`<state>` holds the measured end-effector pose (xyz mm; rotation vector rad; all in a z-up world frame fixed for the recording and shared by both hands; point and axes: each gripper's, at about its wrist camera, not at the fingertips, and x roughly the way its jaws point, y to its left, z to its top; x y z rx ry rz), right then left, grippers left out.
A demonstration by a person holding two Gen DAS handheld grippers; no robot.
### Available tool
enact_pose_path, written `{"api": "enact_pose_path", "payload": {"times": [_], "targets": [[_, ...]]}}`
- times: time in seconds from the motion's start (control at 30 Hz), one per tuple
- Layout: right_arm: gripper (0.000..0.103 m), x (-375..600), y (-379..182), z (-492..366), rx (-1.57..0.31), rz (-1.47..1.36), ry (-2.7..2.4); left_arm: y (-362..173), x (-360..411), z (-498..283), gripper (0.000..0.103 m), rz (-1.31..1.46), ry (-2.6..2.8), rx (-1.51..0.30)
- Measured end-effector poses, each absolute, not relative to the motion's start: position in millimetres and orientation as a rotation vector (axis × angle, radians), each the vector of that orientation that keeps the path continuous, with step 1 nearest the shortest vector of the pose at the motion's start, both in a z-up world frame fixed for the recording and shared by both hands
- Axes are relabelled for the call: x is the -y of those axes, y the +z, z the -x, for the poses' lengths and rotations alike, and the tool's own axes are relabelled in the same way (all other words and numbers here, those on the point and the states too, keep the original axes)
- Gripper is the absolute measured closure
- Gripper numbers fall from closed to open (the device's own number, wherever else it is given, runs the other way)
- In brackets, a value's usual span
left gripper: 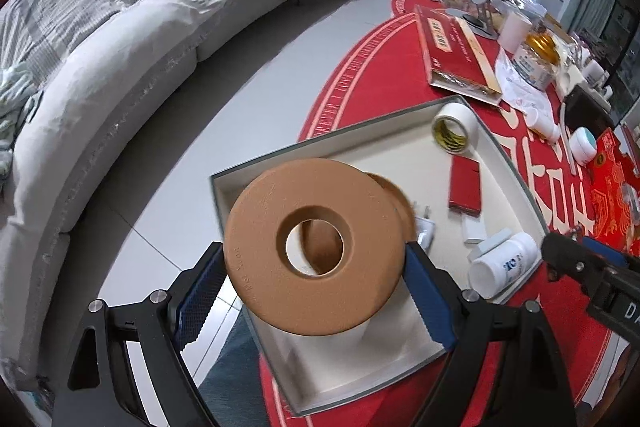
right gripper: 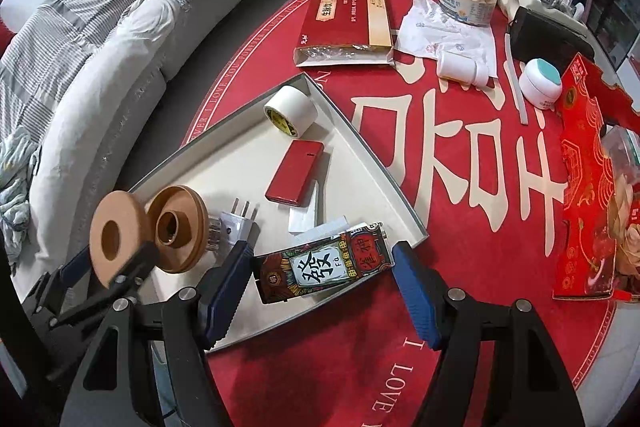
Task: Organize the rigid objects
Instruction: 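Carry the packet and cork ring over the gray tray with both tools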
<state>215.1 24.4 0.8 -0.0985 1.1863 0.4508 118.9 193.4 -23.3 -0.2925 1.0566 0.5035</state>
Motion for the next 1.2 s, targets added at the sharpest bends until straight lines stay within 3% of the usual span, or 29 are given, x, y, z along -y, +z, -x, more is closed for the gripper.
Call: {"api": "enact_pose_path", "payload": {"times": [1.2], "targets": [[0.031, -41.2, -11.8, -213.8, -1.196, 0.139, 0.466, -44.3, -179.5, -116.0, 0.014, 0.274, 0.449, -1.125]]}}
